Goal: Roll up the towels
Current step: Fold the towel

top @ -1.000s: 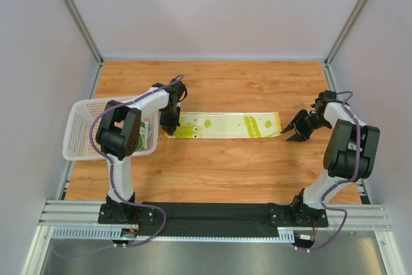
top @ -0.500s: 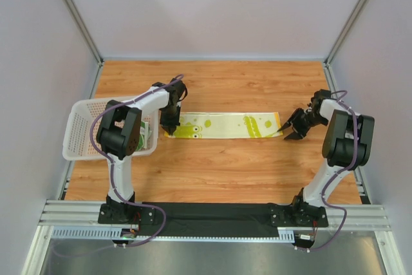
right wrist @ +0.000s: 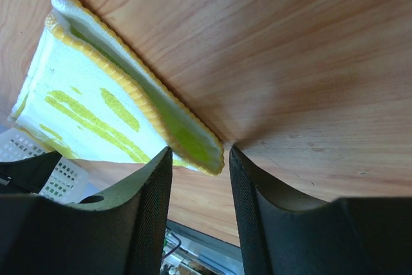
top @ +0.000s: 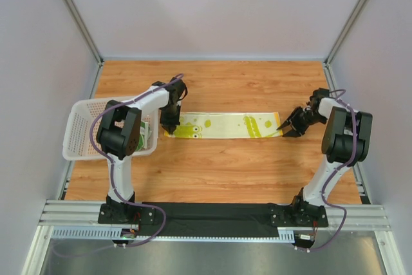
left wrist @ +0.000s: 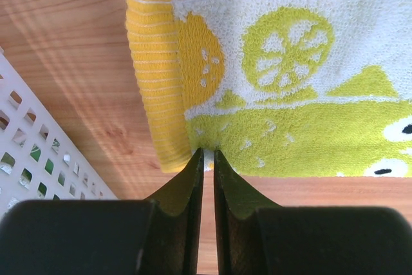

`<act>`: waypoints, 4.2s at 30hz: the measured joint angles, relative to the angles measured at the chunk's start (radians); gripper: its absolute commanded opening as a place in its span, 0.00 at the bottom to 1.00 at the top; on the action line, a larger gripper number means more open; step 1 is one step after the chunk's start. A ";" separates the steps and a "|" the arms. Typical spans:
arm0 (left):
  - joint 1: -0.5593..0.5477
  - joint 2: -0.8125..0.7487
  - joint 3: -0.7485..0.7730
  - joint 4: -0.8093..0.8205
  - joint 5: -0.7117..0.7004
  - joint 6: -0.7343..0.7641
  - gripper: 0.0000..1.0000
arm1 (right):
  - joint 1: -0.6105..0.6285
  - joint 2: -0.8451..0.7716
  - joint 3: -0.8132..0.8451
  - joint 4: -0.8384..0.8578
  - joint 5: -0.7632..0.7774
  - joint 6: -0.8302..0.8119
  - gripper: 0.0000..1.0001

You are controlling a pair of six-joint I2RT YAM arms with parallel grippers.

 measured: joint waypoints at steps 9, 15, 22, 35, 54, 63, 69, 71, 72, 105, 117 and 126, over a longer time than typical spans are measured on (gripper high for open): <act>0.001 0.007 0.006 -0.004 0.001 0.007 0.17 | 0.003 -0.020 -0.036 0.012 -0.005 0.003 0.35; 0.001 0.008 0.006 -0.005 0.003 0.014 0.17 | 0.003 -0.018 -0.042 0.021 0.004 0.005 0.22; 0.001 0.008 0.006 -0.005 0.003 0.018 0.17 | 0.003 -0.011 -0.039 0.022 0.011 0.006 0.02; -0.013 0.008 0.016 -0.012 0.058 0.016 0.43 | -0.082 -0.018 0.025 -0.077 0.193 -0.015 0.00; -0.056 -0.170 0.117 -0.102 0.113 -0.003 0.53 | 0.111 -0.132 0.243 -0.225 0.514 -0.068 0.00; -0.051 -0.235 0.133 -0.150 0.120 -0.042 0.55 | 0.450 -0.134 0.396 -0.265 0.622 -0.091 0.00; -0.032 -0.304 0.106 -0.163 0.124 -0.071 0.55 | 0.646 -0.132 0.447 -0.273 0.625 -0.094 0.00; -0.023 -0.332 0.092 -0.165 0.123 -0.077 0.55 | 0.690 -0.128 0.468 -0.277 0.622 -0.094 0.00; -0.018 -0.346 0.083 -0.166 0.123 -0.079 0.55 | 0.704 -0.125 0.476 -0.277 0.619 -0.094 0.00; 0.045 -0.515 -0.069 -0.195 0.092 -0.098 0.55 | 1.001 0.098 0.697 -0.277 0.557 -0.095 0.00; 0.053 -0.520 -0.082 -0.198 0.069 -0.097 0.55 | 1.022 0.191 0.755 -0.277 0.556 -0.106 0.00; 0.054 -0.520 -0.084 -0.198 0.066 -0.097 0.55 | 1.059 0.277 0.767 -0.277 0.546 -0.113 0.00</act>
